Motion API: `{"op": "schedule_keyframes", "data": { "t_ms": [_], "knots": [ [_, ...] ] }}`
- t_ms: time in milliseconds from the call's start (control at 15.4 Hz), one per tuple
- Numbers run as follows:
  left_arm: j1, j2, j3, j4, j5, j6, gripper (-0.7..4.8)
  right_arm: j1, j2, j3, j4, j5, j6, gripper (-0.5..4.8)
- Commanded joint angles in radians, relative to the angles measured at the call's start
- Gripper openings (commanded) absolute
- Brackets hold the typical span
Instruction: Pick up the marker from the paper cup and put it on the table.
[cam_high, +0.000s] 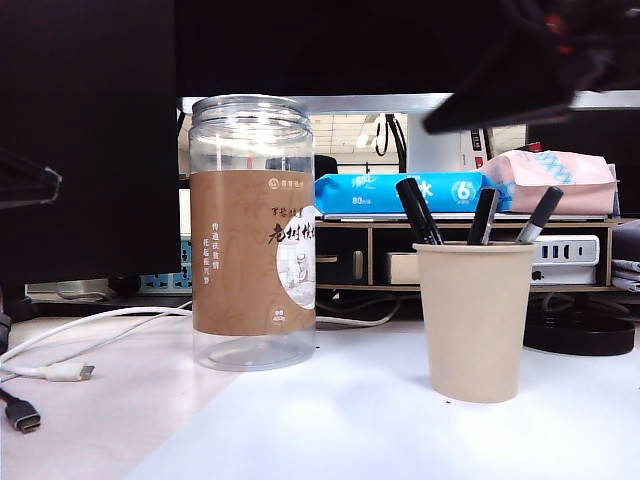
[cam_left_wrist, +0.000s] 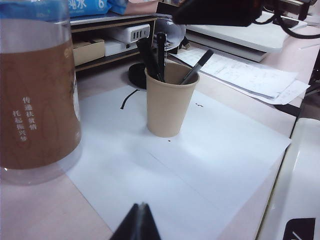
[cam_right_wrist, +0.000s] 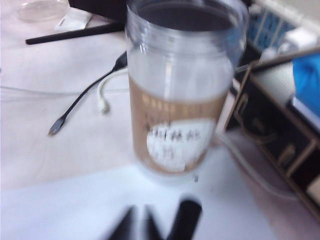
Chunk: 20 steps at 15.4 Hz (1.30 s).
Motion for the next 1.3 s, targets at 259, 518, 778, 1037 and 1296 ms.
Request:
{"op": "schedule_keyframes", "data": {
  "t_ms": [259, 518, 778, 1037, 1296],
  "knots": [
    [-0.001, 0.0, -0.001, -0.01, 0.009, 0.003, -0.04, 0.089, 0.042, 0.005, 0.091, 0.188, 0.004, 1.18],
    [-0.001, 0.0, -0.001, -0.01, 0.01, 0.003, -0.04, 0.099, 0.058, 0.038, 0.101, 0.245, 0.002, 1.28],
    [-0.001, 0.0, -0.001, -0.01, 0.009, 0.003, -0.04, 0.099, 0.093, 0.084, 0.05, 0.307, 0.002, 1.37],
    [-0.001, 0.0, -0.001, -0.01, 0.009, 0.003, -0.04, 0.099, 0.1, 0.117, -0.04, 0.303, 0.01, 1.41],
    [-0.001, 0.0, -0.001, -0.01, 0.009, 0.003, -0.04, 0.101, 0.105, 0.117, -0.058, 0.302, 0.016, 1.41]
  ]
}}
